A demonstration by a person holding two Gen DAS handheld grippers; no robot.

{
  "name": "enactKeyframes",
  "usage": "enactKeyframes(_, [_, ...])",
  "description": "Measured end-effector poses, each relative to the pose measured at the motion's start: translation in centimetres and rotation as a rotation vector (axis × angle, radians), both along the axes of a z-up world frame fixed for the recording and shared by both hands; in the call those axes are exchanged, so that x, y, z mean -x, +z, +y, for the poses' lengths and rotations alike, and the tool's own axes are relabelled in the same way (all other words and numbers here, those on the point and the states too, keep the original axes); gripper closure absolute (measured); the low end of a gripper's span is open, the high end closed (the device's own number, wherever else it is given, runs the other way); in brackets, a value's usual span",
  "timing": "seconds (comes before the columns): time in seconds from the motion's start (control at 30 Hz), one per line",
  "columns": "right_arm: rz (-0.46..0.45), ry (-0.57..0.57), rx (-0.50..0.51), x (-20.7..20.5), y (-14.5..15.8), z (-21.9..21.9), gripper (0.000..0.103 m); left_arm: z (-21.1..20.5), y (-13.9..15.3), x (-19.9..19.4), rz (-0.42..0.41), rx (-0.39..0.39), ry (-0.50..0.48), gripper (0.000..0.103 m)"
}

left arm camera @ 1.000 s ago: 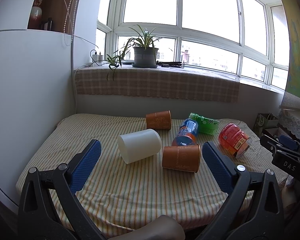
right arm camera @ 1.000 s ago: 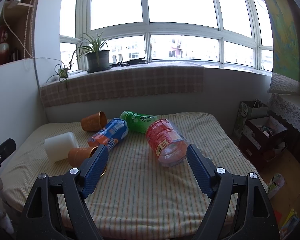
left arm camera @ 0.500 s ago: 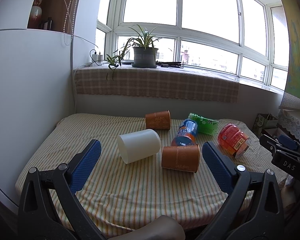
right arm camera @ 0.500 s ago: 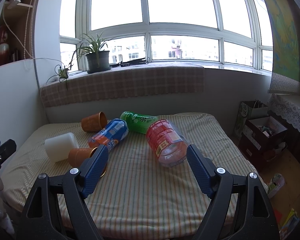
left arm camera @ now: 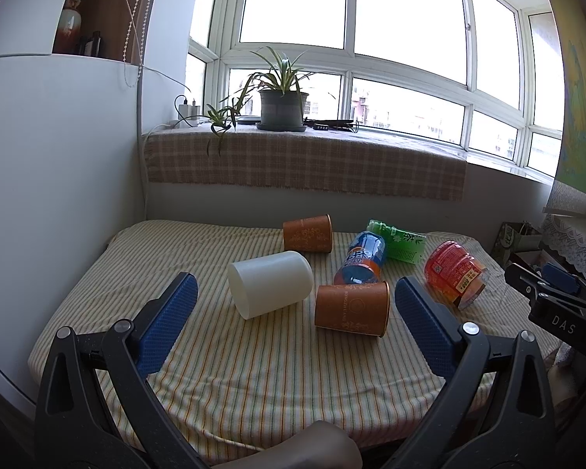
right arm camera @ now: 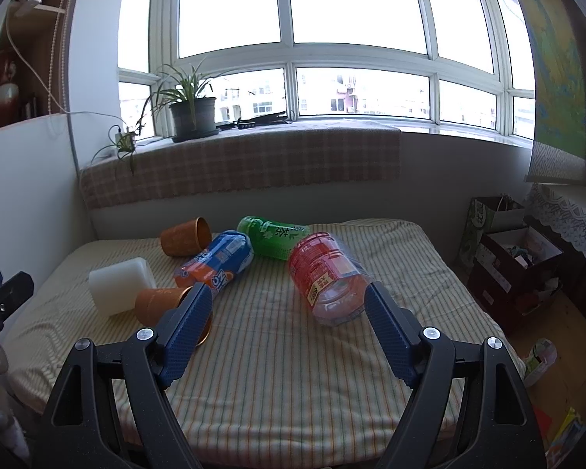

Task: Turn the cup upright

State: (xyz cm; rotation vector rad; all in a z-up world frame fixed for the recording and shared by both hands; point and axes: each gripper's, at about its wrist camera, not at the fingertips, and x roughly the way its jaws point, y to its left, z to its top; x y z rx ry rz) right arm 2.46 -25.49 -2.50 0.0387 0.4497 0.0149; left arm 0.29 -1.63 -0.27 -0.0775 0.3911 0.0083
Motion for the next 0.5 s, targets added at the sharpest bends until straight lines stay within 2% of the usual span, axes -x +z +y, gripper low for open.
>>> enactKeyframes(0.23, [0.002, 0.002, 0.002, -0.1, -0.1, 0.1, 0.023, -0.3, -0.5, -0.1, 0.008, 0.000, 0.011, 0.000])
enactKeyframes(0.5, [0.006, 0.045, 0.000, -0.8, 0.1, 0.7, 0.023, 1.4, -1.3, -0.2, 0.026, -0.011, 0.039, 0.000])
